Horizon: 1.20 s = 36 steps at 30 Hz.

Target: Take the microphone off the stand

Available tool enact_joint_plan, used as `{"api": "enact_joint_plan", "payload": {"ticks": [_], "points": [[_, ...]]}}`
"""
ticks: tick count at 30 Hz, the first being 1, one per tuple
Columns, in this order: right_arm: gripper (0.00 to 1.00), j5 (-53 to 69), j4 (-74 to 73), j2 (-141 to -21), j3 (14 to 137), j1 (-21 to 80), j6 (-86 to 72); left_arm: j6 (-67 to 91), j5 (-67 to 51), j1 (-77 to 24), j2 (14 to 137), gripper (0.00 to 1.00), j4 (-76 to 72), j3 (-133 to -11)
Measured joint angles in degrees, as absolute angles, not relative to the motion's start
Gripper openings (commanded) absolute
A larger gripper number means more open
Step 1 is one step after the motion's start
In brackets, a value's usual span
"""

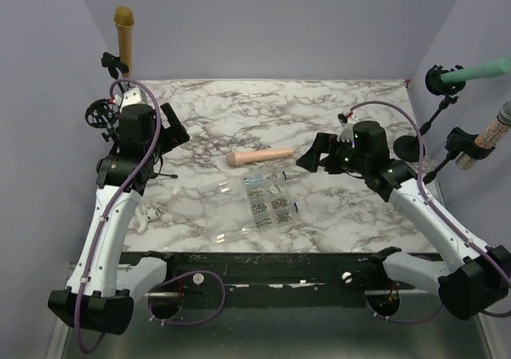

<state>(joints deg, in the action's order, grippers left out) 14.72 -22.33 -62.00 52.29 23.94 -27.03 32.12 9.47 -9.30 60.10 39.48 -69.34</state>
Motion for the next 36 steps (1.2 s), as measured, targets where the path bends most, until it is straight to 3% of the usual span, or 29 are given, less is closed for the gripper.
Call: {"api": "enact_joint_plan", "payload": {"ticks": [8, 15, 21, 29, 36], "points": [[1.00, 27.94, -7.92, -69.97, 52.29, 25.89, -38.11, 30.13, 12.45, -8.95, 54.41, 0.99, 42.04, -69.10], [1.00, 29.85, 1.74, -77.19, 53.84, 33.50, -47.18, 26.46, 18.09, -7.94, 52.07, 0.99, 42.46, -68.77], [1.00, 29.65, 6.37, -77.36, 54.04, 36.53, -51.07, 25.91, 23.77, -4.38, 55.88, 0.99, 40.45, -67.70], [1.00, 27.66, 6.70, -74.15, 52.42, 37.82, -52.07, 23.14, 29.34, 0.93, 57.69, 0.98, 30.37, -56.58], [1.00, 25.10, 4.97, -70.08, 52.10, 37.82, -50.48, 19.64, 26.61, 8.67, 57.87, 0.89, 21.06, -54.72]]}}
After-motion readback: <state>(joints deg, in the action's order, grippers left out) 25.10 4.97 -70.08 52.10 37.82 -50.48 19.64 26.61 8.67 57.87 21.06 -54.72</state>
